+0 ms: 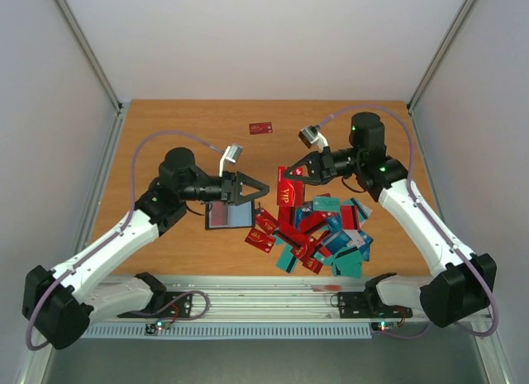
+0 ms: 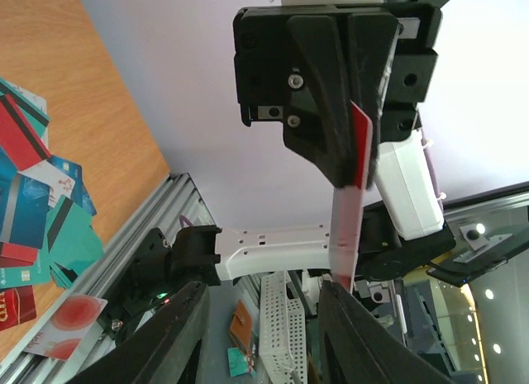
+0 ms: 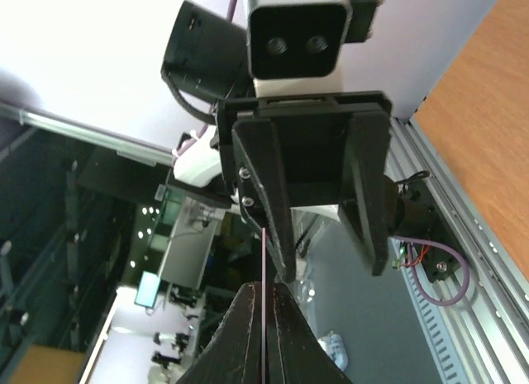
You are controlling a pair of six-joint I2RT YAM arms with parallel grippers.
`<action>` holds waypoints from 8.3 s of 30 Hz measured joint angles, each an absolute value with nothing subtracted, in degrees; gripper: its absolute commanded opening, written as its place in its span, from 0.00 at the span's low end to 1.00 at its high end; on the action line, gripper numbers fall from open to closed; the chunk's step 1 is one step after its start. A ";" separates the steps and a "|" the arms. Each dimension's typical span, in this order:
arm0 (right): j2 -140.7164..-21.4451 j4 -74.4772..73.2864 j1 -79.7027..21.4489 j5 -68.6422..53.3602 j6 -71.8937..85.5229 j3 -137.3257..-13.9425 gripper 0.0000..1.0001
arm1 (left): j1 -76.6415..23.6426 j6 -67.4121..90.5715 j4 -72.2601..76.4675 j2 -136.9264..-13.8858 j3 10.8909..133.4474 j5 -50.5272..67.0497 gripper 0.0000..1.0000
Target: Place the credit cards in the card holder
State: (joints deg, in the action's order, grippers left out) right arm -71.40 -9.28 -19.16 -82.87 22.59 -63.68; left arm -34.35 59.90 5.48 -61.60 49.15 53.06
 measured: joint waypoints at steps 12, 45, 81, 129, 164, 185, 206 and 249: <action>-75.70 -27.68 -22.61 -81.91 7.94 -69.60 0.01 | -35.77 65.25 14.33 -65.01 49.17 55.81 0.33; -79.44 -30.41 -24.97 -77.08 5.06 -72.05 0.54 | -36.29 59.27 2.15 -62.50 48.16 53.01 0.00; -113.82 -27.18 -35.48 -51.57 13.10 -75.70 0.47 | -7.94 24.25 -22.59 -81.89 41.15 40.38 0.00; -122.96 -25.21 -32.67 -55.57 10.33 -76.20 0.38 | -10.00 23.33 -16.86 -85.14 39.33 36.53 0.00; -126.06 -26.52 -30.79 -60.51 8.03 -78.19 0.36 | -11.88 27.62 -9.02 -85.06 33.95 39.64 0.00; -128.42 -30.02 -30.72 -61.14 5.04 -82.08 0.35 | -11.77 27.29 -14.92 -87.02 36.93 40.42 0.00; -128.51 -30.06 -30.74 -61.10 4.78 -82.13 0.34 | -10.17 26.22 -21.82 -92.16 41.54 45.30 0.00; -128.81 -27.29 -30.52 -61.98 5.76 -81.65 0.33 | -14.48 29.10 -26.44 -97.71 47.53 43.55 0.40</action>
